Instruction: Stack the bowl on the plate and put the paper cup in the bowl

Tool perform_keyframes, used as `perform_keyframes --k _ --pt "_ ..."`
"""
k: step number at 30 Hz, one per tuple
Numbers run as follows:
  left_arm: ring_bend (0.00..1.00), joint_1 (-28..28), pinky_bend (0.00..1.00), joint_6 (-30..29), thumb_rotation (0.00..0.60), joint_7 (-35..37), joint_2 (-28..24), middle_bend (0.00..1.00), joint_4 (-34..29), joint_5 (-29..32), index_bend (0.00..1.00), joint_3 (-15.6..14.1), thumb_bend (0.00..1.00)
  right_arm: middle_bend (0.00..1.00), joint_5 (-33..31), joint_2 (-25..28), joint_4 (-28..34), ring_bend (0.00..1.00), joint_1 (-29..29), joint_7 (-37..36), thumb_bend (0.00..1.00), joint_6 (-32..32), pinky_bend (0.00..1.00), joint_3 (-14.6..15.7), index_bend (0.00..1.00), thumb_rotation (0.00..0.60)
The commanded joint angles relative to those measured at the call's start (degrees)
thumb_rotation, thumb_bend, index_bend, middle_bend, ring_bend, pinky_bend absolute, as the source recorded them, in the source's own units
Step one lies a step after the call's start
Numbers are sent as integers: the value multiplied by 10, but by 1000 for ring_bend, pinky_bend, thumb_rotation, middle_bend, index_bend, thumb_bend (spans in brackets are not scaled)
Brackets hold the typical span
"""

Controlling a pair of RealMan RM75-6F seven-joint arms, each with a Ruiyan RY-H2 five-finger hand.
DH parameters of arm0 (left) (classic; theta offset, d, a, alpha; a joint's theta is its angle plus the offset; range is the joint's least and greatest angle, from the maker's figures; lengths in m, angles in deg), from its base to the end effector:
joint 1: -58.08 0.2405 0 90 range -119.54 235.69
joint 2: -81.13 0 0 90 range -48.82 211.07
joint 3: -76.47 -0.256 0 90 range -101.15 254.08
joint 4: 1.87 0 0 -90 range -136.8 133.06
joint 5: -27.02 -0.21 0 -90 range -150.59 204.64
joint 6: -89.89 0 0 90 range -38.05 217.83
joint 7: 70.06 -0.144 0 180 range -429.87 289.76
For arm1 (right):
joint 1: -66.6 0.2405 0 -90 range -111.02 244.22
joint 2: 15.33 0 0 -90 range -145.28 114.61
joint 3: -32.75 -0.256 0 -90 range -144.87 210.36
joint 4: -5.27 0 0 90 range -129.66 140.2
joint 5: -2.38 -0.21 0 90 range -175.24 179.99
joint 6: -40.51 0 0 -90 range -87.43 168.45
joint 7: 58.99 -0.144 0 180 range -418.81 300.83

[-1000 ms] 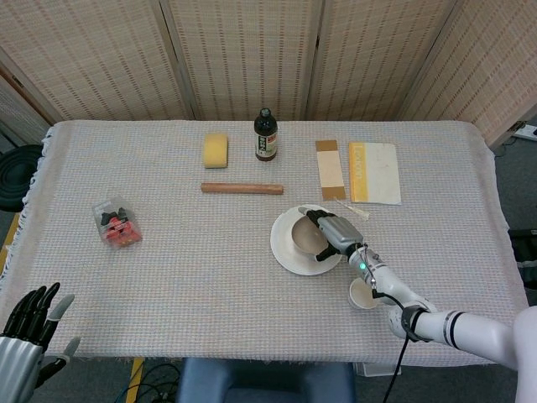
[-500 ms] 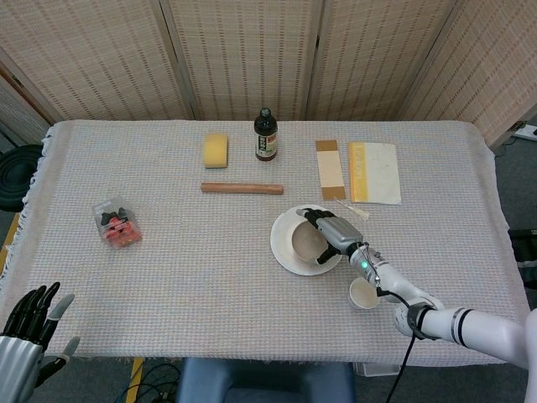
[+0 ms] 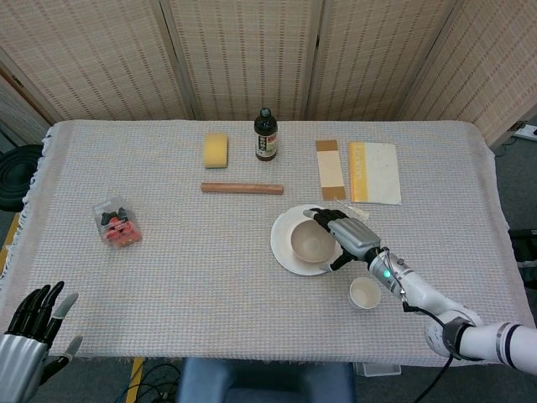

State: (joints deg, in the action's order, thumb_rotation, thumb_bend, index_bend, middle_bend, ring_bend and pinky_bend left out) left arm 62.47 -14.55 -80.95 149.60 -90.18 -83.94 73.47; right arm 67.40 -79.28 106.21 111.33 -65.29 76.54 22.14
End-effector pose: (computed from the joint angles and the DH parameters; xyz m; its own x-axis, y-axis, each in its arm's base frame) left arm -0.2718 0.1003 0.1487 0.4793 -0.2102 0.8521 0.8141 -0.2563 -0.5211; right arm -0.1467 -0.3364 0.0648 0.2522 -0.5670 0.7842 -0.9483 -0.3062 0.0835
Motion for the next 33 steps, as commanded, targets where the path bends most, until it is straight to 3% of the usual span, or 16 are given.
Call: perform_keyframes --k 1,7,14,23,33 --pt "12 0 146 1 600 -4 2 15 0 -2 138 -1 314 0 69 74 76 0 -34 -11 160 22 0 18 0 600" --pt "13 -3 147 12 600 -13 6 15 0 -2 138 -2 314 0 123 142 123 0 -61 13 160 37 0 50 9 600" --pt "12 -3 146 9 600 -19 8 15 -2 -7 138 -4 314 0 146 170 139 0 -84 51 160 44 0 84 44 600" --pt "12 -3 146 11 600 -23 9 15 -2 -7 138 -6 314 0 145 159 123 0 -96 96 160 33 0 115 49 600" --pt "12 -3 147 12 600 -24 9 15 -3 -6 138 -7 314 0 132 138 100 0 -95 98 160 23 0 122 49 600"
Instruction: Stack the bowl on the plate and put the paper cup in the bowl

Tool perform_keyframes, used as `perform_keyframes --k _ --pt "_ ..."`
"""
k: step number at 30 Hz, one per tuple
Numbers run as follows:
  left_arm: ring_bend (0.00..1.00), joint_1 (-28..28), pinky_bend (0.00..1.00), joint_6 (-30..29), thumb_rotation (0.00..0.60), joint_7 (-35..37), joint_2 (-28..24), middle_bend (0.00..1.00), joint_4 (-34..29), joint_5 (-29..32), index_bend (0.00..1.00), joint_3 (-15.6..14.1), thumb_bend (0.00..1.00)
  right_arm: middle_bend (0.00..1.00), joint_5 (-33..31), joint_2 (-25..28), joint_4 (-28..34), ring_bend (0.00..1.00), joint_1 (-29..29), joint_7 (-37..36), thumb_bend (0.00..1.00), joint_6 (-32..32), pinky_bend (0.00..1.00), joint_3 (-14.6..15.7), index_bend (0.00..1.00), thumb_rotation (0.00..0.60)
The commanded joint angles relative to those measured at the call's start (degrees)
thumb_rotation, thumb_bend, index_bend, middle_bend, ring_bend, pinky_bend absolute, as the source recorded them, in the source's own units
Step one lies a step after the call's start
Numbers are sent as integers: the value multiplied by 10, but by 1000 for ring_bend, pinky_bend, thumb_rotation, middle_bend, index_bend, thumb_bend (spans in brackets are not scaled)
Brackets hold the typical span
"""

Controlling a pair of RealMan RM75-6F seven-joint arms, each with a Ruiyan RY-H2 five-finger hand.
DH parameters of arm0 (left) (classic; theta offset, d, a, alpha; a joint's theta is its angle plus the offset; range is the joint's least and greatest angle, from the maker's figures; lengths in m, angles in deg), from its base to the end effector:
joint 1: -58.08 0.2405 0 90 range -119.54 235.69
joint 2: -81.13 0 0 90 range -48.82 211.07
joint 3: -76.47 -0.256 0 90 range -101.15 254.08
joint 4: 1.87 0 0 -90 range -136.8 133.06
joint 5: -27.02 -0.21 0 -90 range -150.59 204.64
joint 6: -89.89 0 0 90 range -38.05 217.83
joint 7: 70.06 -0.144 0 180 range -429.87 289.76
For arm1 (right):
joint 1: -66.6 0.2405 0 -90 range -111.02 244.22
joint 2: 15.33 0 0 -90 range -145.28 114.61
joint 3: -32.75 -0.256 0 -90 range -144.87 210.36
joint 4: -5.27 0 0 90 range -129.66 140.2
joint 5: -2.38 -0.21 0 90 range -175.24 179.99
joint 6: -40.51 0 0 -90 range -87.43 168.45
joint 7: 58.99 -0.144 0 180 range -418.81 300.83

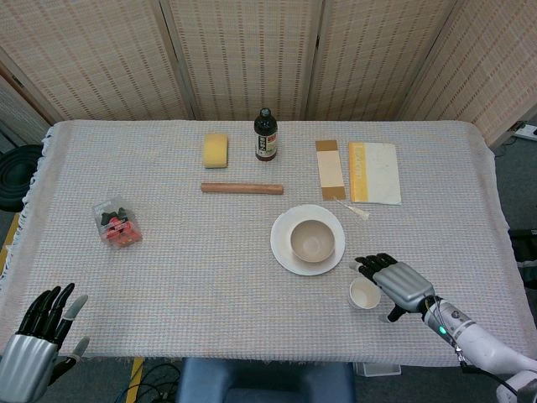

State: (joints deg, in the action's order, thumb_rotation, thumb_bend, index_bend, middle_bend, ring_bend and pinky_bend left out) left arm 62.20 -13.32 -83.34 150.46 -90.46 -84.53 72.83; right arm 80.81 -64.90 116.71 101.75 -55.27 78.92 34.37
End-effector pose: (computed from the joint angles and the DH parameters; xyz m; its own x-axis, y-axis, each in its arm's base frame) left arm -0.2690 0.0997 0.1400 0.4996 -0.1953 0.8439 0.8010 -0.2668 -0.5360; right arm -0.2149 -0.2479 0.1053 0.5382 -0.5922 0.5997 -0.8425 -0.3982 0.3629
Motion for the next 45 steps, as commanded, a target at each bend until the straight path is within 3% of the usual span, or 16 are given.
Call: perform_keyframes --k 1,30,45 --pt "12 0 147 0 600 -1 0 15 0 0 138 0 314 0 -3 -9 -9 0 3 -2 159 -3 0 -1 49 600" --pt "12 1 146 -6 600 8 -4 15 0 4 138 1 314 0 -67 -61 -54 0 34 29 182 -43 0 8 141 600" --pt "13 4 146 -8 600 5 -3 15 -1 3 138 0 314 0 -74 -93 -72 0 28 42 306 -5 0 5 314 600"
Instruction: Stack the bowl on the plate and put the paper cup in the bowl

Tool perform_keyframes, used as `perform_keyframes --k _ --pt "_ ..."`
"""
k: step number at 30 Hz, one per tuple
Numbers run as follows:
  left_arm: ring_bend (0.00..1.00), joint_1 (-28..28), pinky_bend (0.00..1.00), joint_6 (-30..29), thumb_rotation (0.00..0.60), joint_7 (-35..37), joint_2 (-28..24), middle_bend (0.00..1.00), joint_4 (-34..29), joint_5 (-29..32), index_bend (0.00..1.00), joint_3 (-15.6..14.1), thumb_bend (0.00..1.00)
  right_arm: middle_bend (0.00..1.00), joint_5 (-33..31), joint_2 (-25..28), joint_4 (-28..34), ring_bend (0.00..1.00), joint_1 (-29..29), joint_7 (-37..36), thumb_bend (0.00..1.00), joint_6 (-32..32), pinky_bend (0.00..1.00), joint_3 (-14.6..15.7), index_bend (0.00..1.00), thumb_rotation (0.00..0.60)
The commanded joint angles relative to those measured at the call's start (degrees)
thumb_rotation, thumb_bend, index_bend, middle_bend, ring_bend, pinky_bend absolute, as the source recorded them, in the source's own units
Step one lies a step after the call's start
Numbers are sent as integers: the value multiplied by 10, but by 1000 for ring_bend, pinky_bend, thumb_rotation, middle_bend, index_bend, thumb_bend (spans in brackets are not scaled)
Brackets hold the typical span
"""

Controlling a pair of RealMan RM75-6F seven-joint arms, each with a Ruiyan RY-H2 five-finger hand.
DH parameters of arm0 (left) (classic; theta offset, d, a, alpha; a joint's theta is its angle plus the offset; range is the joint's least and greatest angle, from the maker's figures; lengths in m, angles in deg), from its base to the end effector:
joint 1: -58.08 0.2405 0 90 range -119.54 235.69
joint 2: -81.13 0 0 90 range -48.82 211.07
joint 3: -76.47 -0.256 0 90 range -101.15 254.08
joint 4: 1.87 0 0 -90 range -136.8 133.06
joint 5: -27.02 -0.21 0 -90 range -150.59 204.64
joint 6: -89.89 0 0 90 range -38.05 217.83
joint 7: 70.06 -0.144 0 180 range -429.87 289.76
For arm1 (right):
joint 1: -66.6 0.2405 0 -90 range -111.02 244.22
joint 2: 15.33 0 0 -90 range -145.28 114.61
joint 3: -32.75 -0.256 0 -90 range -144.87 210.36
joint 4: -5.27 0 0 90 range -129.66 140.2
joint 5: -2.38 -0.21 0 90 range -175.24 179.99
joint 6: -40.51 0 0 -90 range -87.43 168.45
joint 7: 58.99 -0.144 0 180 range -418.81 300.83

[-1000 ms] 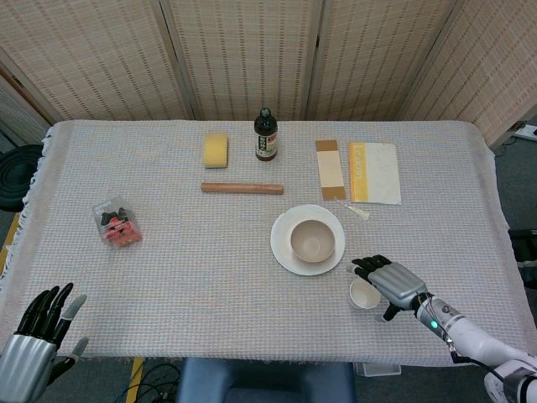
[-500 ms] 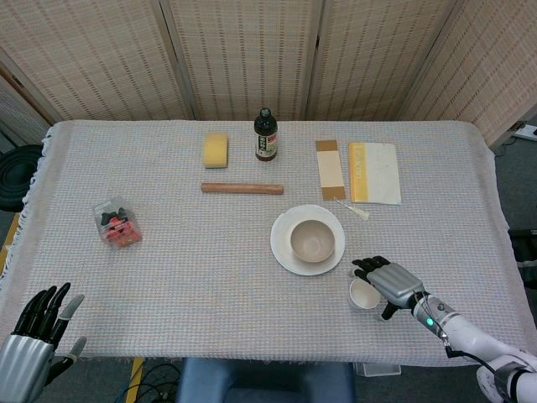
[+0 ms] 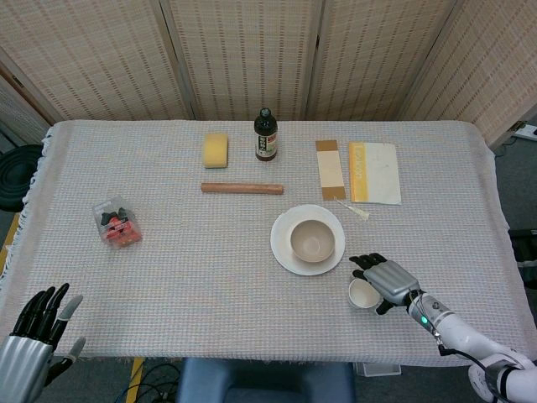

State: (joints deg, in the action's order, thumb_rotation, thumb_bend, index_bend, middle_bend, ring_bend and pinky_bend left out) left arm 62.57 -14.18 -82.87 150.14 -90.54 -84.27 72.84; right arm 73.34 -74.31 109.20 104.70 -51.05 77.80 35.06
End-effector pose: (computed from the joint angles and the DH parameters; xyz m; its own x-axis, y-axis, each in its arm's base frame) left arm -0.2699 0.0979 0.1437 0.4943 -0.2030 0.8453 0.8065 -0.2558 -0.5330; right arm -0.2275 -0.2666 0.0679 0.5313 -0.6147 0.5830 -0.8472 -0.3781 0.3733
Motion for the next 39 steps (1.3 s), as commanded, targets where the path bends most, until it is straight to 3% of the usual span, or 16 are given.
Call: perform_keyframes --k 1,9,16,24,39 --pt "13 0 146 1 600 0 0 15 0 1 138 0 314 0 2 4 6 0 -3 -2 313 11 0 -4 323 600" --pt "12 -1 146 4 600 -1 1 15 0 2 138 1 314 0 26 54 49 0 -10 -58 318 41 0 -30 332 600" --pt "13 -3 147 10 600 -3 3 15 0 3 138 0 314 17 -3 69 64 0 20 -91 319 39 0 -81 332 600" --pt "12 -5 146 5 600 10 -3 15 1 8 138 3 314 17 -126 19 28 0 84 -46 318 11 0 -110 332 600" --pt "12 -7 147 5 600 41 -15 15 3 17 138 2 314 20 -275 -99 -88 0 171 27 318 -1 0 -99 332 600"
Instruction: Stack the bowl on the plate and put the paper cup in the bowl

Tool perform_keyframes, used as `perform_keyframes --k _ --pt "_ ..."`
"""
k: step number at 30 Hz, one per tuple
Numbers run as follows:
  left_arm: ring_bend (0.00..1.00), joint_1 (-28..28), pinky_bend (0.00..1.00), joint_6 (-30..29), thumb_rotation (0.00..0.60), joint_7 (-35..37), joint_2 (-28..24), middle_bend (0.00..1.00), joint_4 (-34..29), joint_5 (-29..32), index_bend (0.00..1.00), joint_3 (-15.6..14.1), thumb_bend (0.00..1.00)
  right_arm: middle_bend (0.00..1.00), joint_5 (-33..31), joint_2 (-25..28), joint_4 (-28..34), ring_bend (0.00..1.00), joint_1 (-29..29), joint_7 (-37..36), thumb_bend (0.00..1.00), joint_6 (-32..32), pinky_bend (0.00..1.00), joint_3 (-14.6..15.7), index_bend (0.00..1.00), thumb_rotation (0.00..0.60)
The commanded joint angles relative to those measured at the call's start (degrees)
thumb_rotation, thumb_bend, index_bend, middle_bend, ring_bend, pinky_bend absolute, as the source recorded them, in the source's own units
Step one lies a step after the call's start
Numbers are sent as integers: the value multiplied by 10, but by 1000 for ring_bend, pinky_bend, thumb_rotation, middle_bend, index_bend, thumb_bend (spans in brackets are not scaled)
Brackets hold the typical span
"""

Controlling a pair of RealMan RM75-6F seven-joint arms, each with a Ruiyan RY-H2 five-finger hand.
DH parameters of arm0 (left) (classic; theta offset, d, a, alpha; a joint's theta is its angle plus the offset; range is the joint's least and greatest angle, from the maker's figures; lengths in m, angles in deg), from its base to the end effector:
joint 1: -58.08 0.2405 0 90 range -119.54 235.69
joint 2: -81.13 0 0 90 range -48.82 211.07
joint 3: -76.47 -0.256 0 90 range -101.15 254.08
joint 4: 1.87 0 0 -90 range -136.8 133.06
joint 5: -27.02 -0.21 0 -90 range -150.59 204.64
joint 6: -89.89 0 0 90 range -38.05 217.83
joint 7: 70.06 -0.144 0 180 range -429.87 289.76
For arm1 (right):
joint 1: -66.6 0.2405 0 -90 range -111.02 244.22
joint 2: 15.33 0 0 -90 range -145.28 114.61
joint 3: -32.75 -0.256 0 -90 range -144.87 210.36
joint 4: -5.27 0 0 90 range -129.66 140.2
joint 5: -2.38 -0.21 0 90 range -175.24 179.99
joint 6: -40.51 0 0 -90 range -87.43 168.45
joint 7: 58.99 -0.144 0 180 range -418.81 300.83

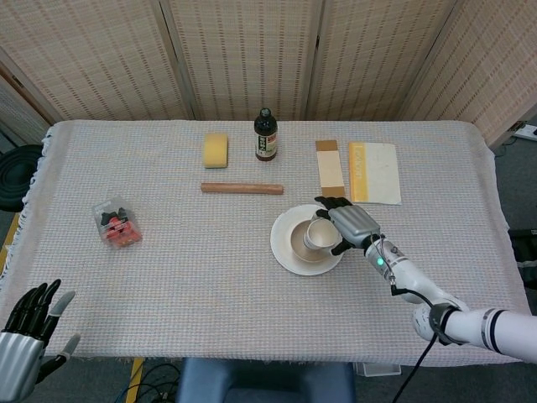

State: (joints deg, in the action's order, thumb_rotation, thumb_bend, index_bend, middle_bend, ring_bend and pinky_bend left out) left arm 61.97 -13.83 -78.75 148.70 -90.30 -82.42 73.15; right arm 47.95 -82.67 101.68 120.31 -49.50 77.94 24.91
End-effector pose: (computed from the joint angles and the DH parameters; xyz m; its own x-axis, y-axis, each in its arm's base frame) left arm -0.2760 0.1030 0.1518 0.4684 -0.1841 0.8641 0.8282 -0.2491 -0.5020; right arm -0.1396 -0.3706 0.0556 0.3530 -0.5224 0.7762 -0.9321 -0.2678 0.2437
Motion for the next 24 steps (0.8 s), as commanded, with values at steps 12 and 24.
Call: perform_keyframes --k 12,24 --pt "12 2 146 -10 600 1 -2 15 2 -13 138 -4 314 20 -109 -23 -2 0 71 79 325 13 0 29 332 600" --pt "12 2 147 -10 600 -2 -1 15 4 -15 138 -5 314 20 -164 -57 -29 0 100 113 338 19 0 62 333 600"
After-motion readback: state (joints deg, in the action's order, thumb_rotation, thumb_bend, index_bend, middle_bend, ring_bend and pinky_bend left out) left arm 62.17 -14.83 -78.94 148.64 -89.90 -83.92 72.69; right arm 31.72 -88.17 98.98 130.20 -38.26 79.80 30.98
